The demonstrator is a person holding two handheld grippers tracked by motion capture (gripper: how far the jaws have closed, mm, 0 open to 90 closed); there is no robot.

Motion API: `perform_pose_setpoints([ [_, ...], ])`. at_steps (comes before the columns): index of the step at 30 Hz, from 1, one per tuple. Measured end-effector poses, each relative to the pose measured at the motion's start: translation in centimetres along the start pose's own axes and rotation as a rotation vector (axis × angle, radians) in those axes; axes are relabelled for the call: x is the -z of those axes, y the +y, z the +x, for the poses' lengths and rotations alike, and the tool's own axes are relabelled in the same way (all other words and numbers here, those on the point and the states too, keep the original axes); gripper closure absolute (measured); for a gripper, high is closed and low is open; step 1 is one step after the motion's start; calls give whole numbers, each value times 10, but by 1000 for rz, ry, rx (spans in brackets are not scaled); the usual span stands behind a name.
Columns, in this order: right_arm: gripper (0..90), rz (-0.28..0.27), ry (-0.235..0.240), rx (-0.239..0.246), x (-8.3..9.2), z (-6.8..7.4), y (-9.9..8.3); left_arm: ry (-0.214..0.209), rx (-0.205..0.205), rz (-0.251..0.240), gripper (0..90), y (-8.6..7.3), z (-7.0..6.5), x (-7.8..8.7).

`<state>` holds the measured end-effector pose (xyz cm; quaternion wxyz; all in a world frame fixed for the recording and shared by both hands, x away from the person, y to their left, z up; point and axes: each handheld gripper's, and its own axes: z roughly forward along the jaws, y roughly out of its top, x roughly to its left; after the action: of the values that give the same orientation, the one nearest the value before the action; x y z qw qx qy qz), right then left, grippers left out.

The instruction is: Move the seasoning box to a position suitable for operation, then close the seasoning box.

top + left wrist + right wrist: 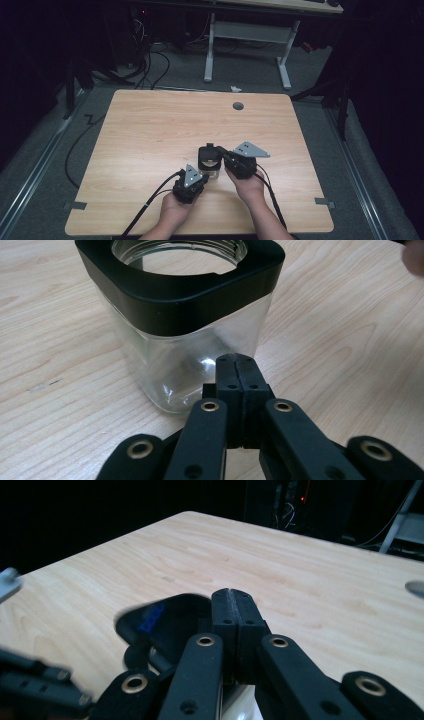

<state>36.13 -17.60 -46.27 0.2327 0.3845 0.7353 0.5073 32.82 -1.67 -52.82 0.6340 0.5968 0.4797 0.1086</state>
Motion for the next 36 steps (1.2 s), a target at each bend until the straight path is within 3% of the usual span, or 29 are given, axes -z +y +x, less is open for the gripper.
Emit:
perform_pose_setpoints([
  [3,896,-4,4,-9,6,1,-6,-2,-4,5,900,0,0,1],
  [6,883,-12,-19,-12,20,-1,-13,0,-3,9,900,1,2,2],
  [12,851,-9,-52,-18,32,-9,-21,-11,-5,4,900,-1,1,8],
  [17,727,14,-97,-30,43,-22,-32,-6,-7,-4,868,4,7,21],
  [19,680,35,-142,-59,52,-35,-41,3,-6,-9,846,7,13,27],
  [26,599,64,-227,-124,71,-62,-65,76,-25,-46,785,31,50,49],
  [27,577,66,-249,-144,78,-70,-73,93,-16,-57,777,36,59,52],
  [28,564,71,-258,-156,82,-73,-76,139,-1,-77,769,46,79,59],
  [29,544,77,-267,-172,85,-76,-80,139,-1,-77,757,46,79,59],
  [34,454,99,-295,-198,103,-85,-92,264,-28,-134,646,67,129,86],
  [36,442,110,-347,-176,118,-86,-103,285,24,-175,622,75,148,102],
])
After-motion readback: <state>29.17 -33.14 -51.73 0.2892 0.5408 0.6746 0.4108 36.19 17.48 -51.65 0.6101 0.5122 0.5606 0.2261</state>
